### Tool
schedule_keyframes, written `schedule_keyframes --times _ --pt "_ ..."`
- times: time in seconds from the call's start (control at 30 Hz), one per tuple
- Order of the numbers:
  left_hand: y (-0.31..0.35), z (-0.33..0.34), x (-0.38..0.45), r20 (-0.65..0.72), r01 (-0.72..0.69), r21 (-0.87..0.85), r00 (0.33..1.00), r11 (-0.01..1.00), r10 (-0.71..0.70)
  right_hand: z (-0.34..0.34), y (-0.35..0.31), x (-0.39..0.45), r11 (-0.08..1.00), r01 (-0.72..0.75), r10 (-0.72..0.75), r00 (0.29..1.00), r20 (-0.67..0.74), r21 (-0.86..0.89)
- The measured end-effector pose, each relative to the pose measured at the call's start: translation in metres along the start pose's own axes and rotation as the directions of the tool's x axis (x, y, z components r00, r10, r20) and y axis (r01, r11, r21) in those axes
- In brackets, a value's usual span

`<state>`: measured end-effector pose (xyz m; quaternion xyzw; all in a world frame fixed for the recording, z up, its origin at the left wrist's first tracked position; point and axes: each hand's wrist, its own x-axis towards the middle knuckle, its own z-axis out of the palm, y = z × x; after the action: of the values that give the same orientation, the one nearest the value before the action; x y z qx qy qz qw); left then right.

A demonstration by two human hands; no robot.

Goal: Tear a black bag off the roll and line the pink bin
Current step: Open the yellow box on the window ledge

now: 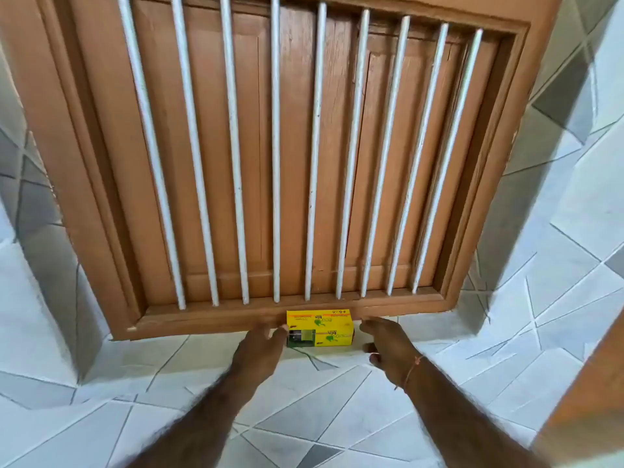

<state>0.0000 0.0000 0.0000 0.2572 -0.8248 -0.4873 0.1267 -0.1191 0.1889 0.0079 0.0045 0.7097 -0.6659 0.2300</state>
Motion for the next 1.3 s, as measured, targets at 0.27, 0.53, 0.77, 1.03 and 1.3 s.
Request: schedule_keyframes --times 0.27,0.53,0.77,1.03,1.3 --pt "0.000 0.022 0.010 -0.211 -0.071 -0.260 0.977 0.963 0.015 0.004 0.002 0.005 0.990 0.140 -0.139 0.985 0.101 0.000" --pt "0.003 0.019 -0.001 -0.243 -0.082 -0.672 0.963 0.736 -0.114 0.001 0.021 -0.004 0.953 0.148 -0.222 0.934 0.279 0.265" --pt "0.008 0.021 -0.013 -0.181 -0.061 -0.689 0.979 0.722 -0.090 0.014 0.017 -0.002 0.929 0.311 -0.325 0.945 0.037 0.198" --pt "0.015 -0.006 -0.021 -0.222 -0.076 -0.720 0.967 0.690 -0.125 0.010 0.008 0.001 0.863 -0.097 0.021 0.987 0.158 0.496" --pt "0.035 -0.031 -0.015 -0.412 -0.173 -0.386 0.911 0.906 -0.002 0.028 0.003 -0.035 0.745 0.625 -0.664 0.727 -0.175 -0.232"
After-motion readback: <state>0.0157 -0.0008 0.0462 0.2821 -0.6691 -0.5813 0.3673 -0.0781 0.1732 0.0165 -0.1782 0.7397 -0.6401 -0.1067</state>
